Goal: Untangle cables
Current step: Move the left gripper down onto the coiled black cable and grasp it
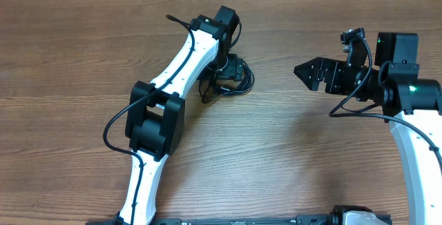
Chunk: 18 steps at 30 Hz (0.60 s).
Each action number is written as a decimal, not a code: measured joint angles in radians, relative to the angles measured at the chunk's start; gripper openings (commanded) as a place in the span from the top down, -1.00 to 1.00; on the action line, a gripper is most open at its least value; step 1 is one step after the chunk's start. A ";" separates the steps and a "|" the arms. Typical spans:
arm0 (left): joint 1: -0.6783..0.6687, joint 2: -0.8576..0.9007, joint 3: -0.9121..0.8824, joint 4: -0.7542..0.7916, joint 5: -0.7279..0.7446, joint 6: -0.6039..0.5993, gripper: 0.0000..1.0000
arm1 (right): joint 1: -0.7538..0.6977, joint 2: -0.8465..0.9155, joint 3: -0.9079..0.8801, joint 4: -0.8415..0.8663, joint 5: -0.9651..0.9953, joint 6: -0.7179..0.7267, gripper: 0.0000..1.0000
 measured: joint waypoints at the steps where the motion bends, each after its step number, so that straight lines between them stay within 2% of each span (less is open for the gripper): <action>1: 0.000 0.000 0.000 -0.006 -0.002 -0.001 -0.87 | 0.000 0.000 0.000 -0.002 0.003 0.000 -1.00; 3: 0.000 0.000 0.000 -0.042 -0.012 -0.025 -1.00 | 0.000 0.000 0.000 -0.003 0.006 0.000 -1.00; 7: 0.002 0.000 0.000 -0.096 -0.027 -0.144 -1.00 | 0.000 0.000 0.000 -0.005 0.006 0.000 -1.00; 18: 0.007 0.000 0.000 -0.101 0.068 -0.629 -1.00 | 0.000 0.000 0.000 -0.010 0.023 0.000 -1.00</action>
